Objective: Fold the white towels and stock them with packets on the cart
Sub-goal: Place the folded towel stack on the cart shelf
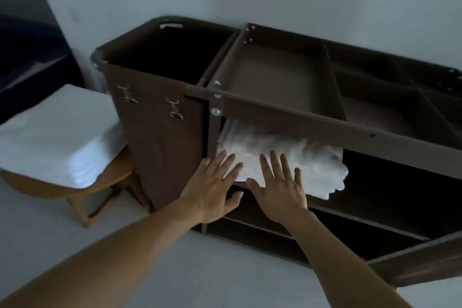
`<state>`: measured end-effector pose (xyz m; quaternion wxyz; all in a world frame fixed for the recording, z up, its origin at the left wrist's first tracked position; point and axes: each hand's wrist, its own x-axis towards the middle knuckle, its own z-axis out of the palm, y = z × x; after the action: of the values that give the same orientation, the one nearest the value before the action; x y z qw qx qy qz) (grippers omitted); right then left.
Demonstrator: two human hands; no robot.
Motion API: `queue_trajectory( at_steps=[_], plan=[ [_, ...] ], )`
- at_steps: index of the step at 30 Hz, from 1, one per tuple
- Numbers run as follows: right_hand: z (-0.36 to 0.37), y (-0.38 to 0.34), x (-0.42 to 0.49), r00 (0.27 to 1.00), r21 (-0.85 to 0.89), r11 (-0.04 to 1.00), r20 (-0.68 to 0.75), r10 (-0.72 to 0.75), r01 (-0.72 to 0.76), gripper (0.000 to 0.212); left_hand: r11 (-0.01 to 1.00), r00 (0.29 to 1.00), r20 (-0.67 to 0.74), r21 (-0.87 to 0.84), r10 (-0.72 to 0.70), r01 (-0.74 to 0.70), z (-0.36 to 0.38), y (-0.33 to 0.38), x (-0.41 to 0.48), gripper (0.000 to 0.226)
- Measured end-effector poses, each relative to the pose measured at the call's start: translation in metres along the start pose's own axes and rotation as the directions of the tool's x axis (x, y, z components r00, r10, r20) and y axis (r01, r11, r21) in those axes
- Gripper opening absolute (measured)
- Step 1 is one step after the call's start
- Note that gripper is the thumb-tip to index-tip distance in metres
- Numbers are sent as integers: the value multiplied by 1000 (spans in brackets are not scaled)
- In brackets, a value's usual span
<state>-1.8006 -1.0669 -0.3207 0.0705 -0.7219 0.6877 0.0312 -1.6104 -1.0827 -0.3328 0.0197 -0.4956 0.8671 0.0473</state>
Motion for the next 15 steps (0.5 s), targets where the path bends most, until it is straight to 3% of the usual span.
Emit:
queue_trajectory(
  at_steps=[3,5,9,15],
  plan=[
    [-14,-63,-5,993,-44,993,58,-103,106,89,999,999,15,-20,-50,51,-2,-50,-57,77],
    [-18,-111,-4,983,-46,984,78,-168,172,81,981,982,8,-37,-189,190,-6,-99,-95,87],
    [-23,-218,11,949,5,957,123,-289,291,76,874,881,4,-118,-473,471,-16,-206,-169,95],
    [-19,-353,52,903,96,918,164,-396,385,70,735,754,65,-181,-654,654,-37,-330,-237,69]
  ],
)
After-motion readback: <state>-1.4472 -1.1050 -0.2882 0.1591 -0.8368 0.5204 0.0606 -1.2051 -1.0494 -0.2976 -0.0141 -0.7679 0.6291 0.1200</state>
